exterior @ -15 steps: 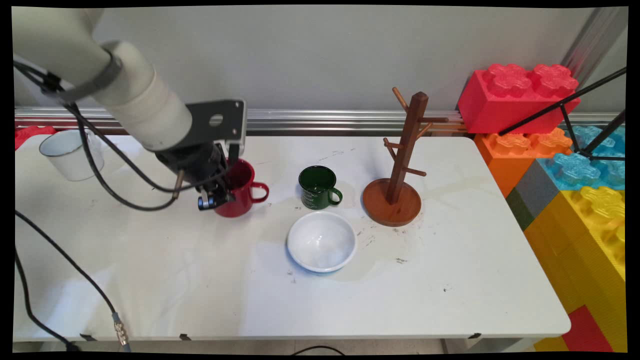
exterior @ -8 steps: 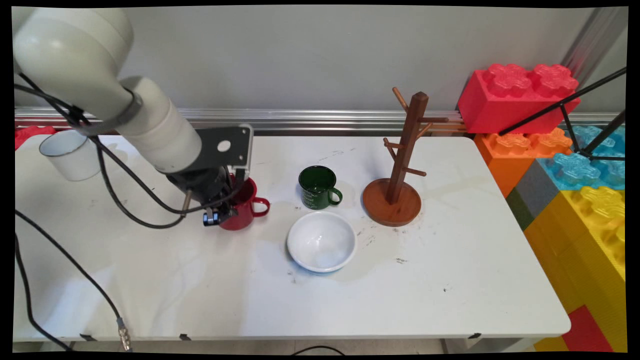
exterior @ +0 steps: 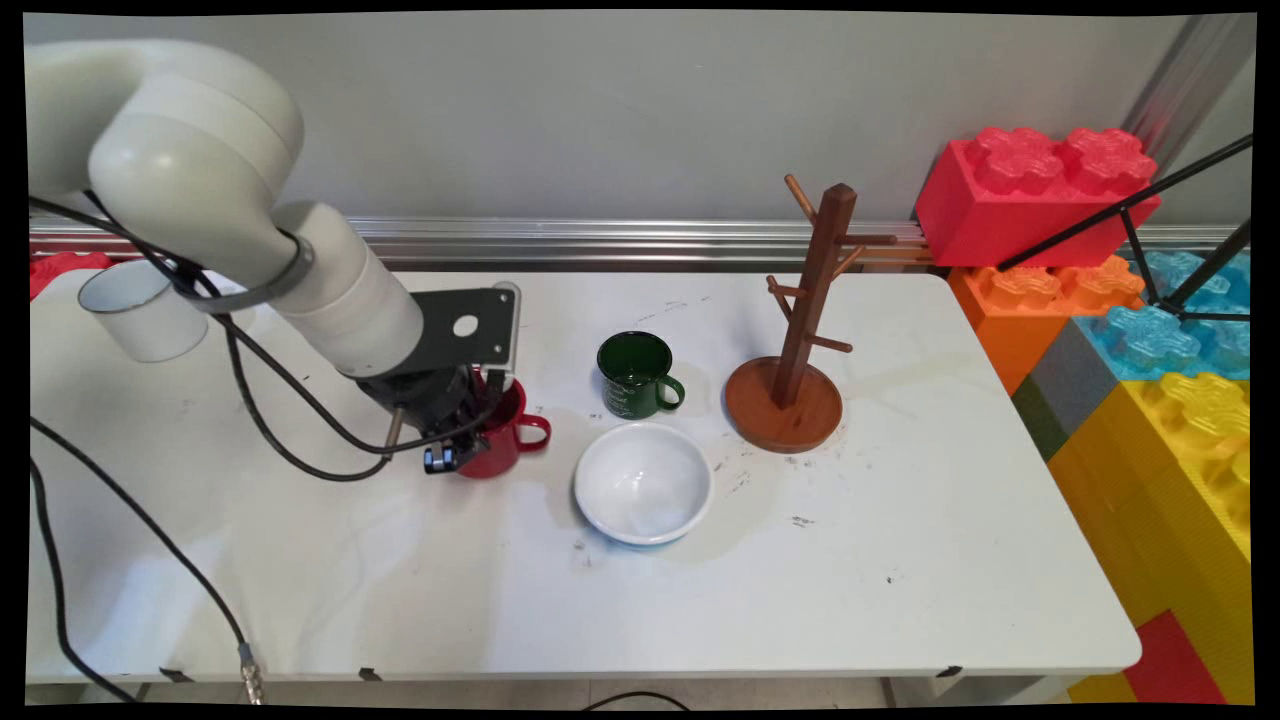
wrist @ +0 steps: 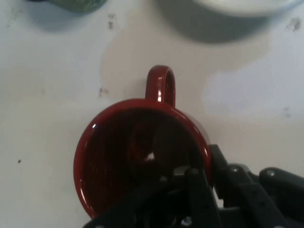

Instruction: Place the picked object on the table

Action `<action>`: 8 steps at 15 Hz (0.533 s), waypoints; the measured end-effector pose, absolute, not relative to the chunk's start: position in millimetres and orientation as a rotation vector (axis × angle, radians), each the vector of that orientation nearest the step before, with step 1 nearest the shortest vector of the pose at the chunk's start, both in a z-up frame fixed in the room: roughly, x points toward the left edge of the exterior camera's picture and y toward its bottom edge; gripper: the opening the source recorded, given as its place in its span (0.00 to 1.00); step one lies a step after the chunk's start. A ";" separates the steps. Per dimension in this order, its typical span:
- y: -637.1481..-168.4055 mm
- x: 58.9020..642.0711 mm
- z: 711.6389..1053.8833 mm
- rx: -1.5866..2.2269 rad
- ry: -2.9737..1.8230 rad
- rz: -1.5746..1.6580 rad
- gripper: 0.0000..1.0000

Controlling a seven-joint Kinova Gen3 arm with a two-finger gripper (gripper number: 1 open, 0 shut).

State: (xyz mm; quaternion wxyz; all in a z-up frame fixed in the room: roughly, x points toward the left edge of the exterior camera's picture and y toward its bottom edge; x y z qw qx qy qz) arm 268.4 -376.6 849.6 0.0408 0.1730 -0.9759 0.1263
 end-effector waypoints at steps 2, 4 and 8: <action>-377.4 267.5 843.2 0.520 -2.984 0.386 0.00; -378.3 266.9 837.8 0.512 -2.980 0.389 0.00; -380.5 265.8 827.2 0.491 -2.967 0.396 0.00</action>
